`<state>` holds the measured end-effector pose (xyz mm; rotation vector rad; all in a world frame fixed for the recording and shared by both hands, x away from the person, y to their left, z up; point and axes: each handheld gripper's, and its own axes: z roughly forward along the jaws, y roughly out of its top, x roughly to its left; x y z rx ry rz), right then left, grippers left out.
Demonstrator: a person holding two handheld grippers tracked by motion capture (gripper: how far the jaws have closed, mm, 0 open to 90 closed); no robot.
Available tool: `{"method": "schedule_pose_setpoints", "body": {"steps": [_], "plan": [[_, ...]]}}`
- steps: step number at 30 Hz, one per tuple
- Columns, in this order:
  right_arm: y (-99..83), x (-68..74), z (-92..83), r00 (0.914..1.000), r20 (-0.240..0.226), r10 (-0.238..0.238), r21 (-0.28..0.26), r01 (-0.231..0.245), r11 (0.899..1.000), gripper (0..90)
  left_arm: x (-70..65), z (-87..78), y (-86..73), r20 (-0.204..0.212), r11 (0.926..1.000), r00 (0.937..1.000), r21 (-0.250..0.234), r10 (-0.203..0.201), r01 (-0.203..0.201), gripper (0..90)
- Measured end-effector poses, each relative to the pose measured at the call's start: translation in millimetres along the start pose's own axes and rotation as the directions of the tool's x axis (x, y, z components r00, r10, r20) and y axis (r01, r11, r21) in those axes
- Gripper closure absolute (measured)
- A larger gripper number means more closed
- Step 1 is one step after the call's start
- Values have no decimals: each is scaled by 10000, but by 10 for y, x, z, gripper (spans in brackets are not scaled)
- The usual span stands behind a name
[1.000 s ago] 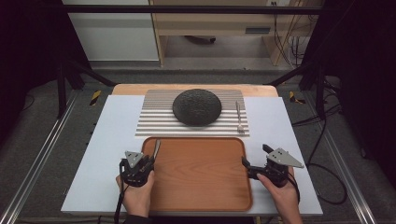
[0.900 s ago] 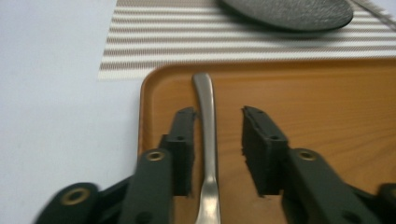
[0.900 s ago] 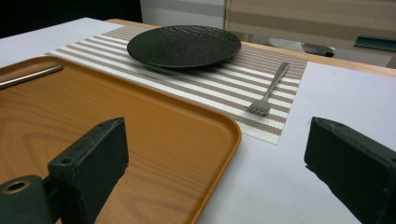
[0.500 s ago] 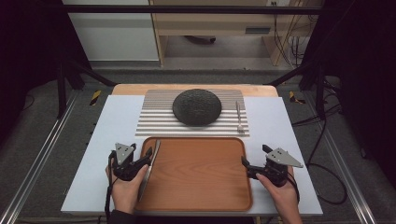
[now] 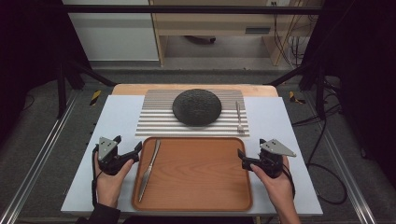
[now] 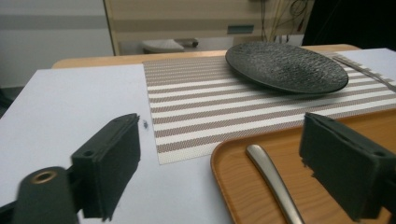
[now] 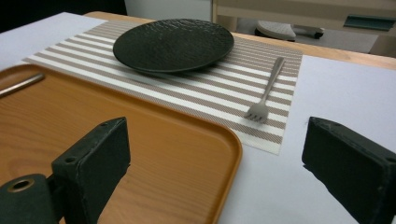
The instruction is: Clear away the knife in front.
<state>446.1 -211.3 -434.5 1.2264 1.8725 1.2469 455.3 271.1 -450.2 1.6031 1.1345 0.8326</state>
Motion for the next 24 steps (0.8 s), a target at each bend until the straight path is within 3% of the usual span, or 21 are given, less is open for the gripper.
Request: {"method": "schedule_pose_setpoints", "body": {"steps": [1,6,14,24], "plan": [[24,3,8,10000,-6,17,27,-17,10000,69,39,-2,-25,-3,9999,9999,33,112,-112,103],[176,10,95,9994,-77,329,153,-328,9993,64,140,-4,-100,212,9983,9982,150,-569,566,60],[465,-17,223,9998,-3,193,301,-192,9994,71,118,-61,-134,497,9994,9982,113,-339,334,54],[675,45,455,9997,226,-59,699,43,9975,105,198,-169,-153,383,9989,9982,26,-469,469,44]]}}
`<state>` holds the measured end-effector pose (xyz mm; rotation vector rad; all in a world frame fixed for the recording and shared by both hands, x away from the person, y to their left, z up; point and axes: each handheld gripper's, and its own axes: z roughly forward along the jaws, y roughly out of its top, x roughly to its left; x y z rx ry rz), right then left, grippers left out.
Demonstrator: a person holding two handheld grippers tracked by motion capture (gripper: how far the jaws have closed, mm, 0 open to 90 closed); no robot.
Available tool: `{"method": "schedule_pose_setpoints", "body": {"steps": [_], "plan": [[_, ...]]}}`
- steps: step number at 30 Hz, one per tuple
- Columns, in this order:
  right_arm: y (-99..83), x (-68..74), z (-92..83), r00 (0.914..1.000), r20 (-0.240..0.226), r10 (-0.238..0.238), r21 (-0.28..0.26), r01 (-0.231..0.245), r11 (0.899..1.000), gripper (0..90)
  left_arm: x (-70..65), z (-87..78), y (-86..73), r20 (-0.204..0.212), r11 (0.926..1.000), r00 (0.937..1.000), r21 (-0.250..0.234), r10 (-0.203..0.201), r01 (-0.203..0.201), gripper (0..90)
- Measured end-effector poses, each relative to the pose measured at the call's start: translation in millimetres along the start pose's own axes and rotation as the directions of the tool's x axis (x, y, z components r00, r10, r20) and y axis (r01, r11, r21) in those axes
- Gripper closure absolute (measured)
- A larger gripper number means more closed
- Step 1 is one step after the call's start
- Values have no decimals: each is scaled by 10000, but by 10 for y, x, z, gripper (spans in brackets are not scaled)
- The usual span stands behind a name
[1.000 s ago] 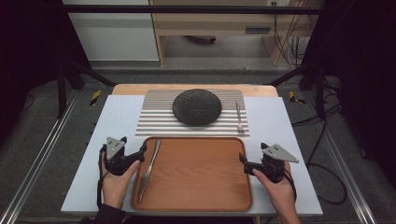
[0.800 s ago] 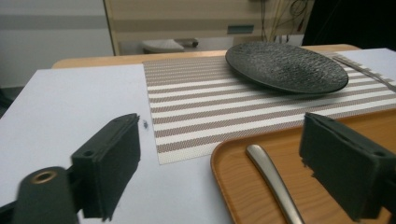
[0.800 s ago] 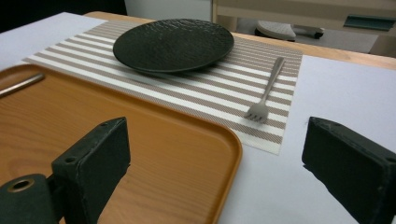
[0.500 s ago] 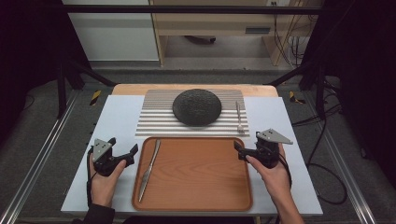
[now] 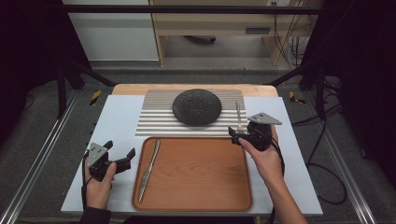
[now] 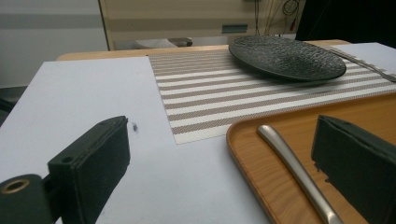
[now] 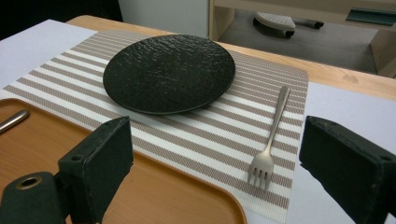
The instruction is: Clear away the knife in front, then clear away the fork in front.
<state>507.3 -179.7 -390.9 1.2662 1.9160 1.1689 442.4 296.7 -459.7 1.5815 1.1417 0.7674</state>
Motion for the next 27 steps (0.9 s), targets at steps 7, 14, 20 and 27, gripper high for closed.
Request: {"method": "schedule_pose_setpoints", "body": {"steps": [7,14,20,27], "plan": [[154,-15,120,10000,38,0,79,0,10000,113,-3,-15,8,8,10000,10000,-67,41,-41,44],[253,-163,280,9975,280,656,266,-663,9974,101,-8,-34,19,17,9998,9999,-175,129,-129,44],[276,-307,525,9928,652,1002,653,-1045,9924,114,-5,-24,16,11,9998,9998,-137,175,-175,44],[156,-408,815,9857,782,1491,873,-1558,9839,154,-12,-20,19,58,9997,9998,-189,166,-165,43]]}}
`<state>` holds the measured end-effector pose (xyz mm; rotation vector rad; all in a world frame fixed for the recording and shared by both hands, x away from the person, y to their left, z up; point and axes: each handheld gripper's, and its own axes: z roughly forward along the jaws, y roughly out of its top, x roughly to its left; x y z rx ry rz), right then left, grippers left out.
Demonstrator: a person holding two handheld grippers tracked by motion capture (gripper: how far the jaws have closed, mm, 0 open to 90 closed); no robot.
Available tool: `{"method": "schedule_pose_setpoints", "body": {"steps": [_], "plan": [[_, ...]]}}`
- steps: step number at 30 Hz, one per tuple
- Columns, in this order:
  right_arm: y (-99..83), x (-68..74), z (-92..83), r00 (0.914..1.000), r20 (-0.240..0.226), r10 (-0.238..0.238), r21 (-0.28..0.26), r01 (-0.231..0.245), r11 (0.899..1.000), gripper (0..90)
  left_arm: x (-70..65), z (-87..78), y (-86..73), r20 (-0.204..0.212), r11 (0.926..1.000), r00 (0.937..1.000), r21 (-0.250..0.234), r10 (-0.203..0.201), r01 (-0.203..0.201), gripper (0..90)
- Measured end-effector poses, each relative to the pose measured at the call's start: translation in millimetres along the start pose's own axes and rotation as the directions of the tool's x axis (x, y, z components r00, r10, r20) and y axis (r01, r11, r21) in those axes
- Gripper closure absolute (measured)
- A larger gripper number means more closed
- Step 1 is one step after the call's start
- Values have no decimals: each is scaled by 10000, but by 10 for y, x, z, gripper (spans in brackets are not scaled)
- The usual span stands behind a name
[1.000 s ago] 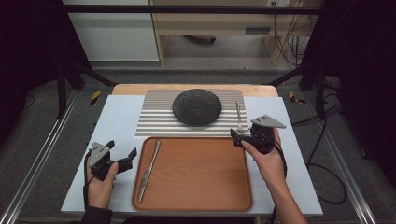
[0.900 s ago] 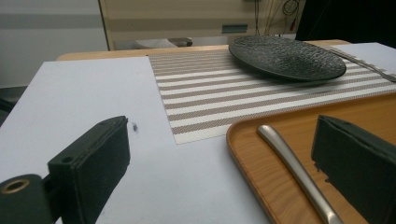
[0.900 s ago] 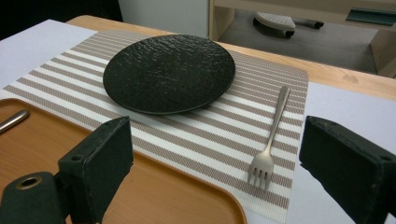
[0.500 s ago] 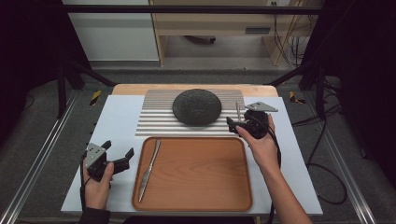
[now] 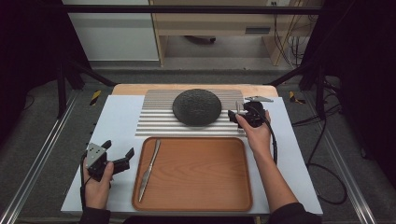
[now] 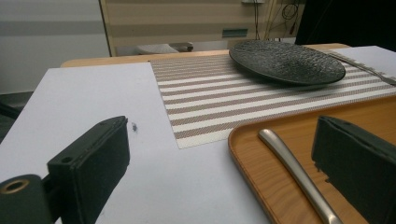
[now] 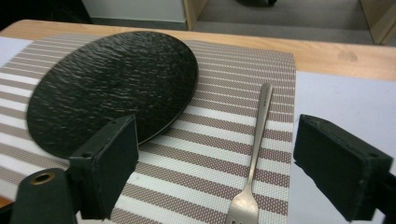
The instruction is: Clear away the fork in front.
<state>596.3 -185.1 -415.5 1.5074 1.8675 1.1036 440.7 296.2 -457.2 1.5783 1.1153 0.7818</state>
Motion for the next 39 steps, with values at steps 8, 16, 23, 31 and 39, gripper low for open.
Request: {"method": "schedule_pose_setpoints", "body": {"steps": [8,16,23,31,39], "plan": [[-109,-95,326,9975,486,505,298,-519,9982,308,13,-1,5,42,10000,10000,-27,16,-15,43],[-225,-202,528,9926,1034,642,811,-728,9940,479,9,5,8,148,10000,9999,-11,48,-48,43],[-218,-238,582,9913,1091,737,897,-836,9924,574,10,0,14,87,9999,9999,-80,64,-63,44],[-207,-246,644,9908,1239,553,1063,-687,9920,613,13,3,18,82,10000,10000,-95,-6,7,44],[-235,-275,673,9909,1249,509,1217,-662,9904,655,1,2,20,102,9999,9999,-114,0,1,45]]}}
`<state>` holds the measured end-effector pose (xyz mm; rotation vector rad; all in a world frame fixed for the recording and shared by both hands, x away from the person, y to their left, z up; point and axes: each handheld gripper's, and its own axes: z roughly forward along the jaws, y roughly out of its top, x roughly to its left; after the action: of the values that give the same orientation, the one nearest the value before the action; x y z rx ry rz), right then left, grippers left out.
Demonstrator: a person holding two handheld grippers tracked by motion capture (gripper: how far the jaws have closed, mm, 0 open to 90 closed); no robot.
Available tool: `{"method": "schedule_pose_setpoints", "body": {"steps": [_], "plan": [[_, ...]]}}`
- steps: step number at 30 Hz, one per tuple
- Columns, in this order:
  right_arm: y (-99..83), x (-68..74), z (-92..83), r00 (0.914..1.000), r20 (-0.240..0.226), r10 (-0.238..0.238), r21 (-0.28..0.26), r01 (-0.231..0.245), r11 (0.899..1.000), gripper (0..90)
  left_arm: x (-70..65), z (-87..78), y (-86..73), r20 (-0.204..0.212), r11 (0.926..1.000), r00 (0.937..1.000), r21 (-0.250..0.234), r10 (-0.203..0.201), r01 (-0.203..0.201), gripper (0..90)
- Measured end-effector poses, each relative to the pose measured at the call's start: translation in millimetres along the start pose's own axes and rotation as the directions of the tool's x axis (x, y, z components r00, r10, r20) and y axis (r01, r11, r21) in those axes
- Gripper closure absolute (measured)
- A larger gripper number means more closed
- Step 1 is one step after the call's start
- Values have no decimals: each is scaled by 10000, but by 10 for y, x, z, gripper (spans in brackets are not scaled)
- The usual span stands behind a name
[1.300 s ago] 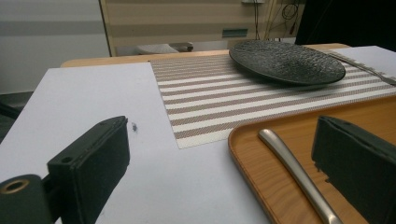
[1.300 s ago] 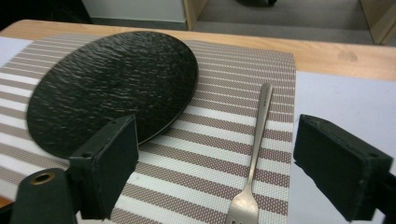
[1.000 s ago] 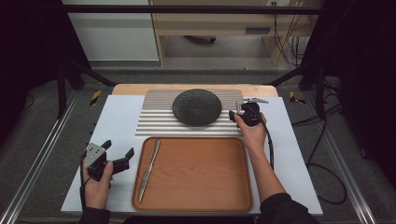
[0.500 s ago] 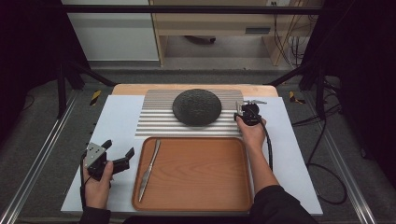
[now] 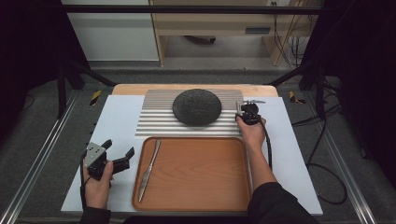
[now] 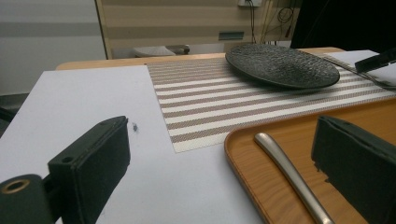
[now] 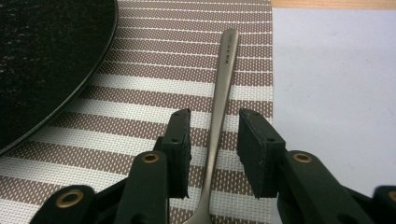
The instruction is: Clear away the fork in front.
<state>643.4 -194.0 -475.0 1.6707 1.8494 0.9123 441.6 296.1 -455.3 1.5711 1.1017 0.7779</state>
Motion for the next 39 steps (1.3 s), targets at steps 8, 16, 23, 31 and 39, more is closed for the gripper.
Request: {"method": "schedule_pose_setpoints", "body": {"steps": [8,16,23,31,39], "plan": [[-23,14,35,9998,152,-87,75,86,9999,692,-1,4,-1,-11,10000,10000,18,6,-6,45],[-27,46,53,9990,378,-228,-31,230,9997,738,-3,7,-1,-11,10000,10000,30,16,-16,46],[-30,81,60,9969,634,-456,-37,459,9989,768,-6,9,-2,20,10000,10000,94,-14,14,46],[-27,90,54,9964,682,-504,30,504,9987,826,-1,6,-3,-23,9999,10000,133,-16,16,48],[-26,64,43,9982,460,-371,55,369,9993,834,7,8,-4,-47,9999,10000,122,-57,57,48]]}}
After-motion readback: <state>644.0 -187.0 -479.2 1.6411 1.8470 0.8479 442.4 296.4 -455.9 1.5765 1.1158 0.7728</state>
